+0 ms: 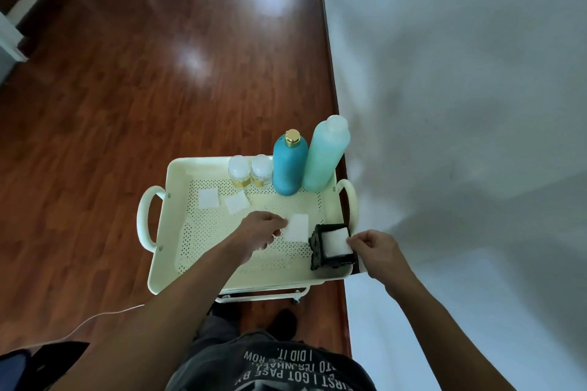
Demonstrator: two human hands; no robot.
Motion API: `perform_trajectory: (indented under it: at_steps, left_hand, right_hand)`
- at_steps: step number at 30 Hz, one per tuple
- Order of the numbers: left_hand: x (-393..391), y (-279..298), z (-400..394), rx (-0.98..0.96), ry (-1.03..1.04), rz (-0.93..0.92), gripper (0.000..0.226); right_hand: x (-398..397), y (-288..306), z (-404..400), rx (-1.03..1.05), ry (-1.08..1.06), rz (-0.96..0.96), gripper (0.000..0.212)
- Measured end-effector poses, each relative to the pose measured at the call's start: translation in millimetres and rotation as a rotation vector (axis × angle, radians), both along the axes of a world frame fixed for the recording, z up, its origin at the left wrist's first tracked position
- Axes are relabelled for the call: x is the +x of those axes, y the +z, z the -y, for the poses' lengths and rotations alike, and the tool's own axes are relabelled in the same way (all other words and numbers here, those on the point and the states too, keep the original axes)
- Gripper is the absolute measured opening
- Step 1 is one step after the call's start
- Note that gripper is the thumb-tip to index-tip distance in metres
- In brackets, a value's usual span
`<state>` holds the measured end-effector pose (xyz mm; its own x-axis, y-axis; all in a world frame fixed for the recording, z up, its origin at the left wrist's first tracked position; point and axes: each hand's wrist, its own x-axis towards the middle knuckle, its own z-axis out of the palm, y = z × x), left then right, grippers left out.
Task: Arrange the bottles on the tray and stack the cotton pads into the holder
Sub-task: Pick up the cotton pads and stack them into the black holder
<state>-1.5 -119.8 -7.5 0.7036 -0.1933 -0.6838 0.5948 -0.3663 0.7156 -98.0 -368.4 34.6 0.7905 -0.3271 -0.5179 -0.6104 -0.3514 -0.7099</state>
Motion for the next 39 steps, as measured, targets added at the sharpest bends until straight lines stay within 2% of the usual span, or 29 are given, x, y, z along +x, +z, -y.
perform_trajectory:
  at_steps: [6, 12, 16, 18, 24, 29, 34, 39]
  left_hand:
    - [2.9, -3.3, -5.6, -0.013, 0.008, -0.011, 0.019]
    - [2.2, -3.0, -5.4, -0.042, 0.013, -0.011, 0.017]
    - [1.6, -1.8, -4.0, -0.055, 0.021, -0.011, 0.018]
    - [1.1, -1.4, -4.2, -0.059, 0.013, -0.007, 0.02]
    - [-2.4, 0.9, -5.7, -0.057, -0.039, -0.011, 0.015]
    - [-5.0, 3.2, -6.6, -0.088, -0.032, -0.017, 0.014]
    - [-6.3, 9.8, -1.7, -0.107, -0.04, -0.033, 0.013]
    - [-7.1, 17.1, 7.9, -0.093, -0.046, -0.046, 0.015]
  right_hand:
    - [0.5, -2.8, 1.0, -0.22, 0.204, 0.025, 0.012]
    - [0.4, 0.6, -2.8, -0.552, 0.435, 0.137, 0.01]
    - [3.1, 3.6, -6.7, -0.823, 0.638, 0.181, 0.019]
    - [5.8, 4.4, -7.9, -0.894, 0.7, 0.169, 0.02]
    - [13.9, 5.6, -9.9, -0.913, 0.752, 0.092, 0.016]
    - [16.3, 10.2, -7.6, -0.899, 0.737, 0.126, 0.011]
    - [20.4, 14.0, -6.1, -0.902, 0.826, 0.091, 0.021]
    - [26.3, 7.7, -8.0, -0.889, 0.817, 0.05, 0.024]
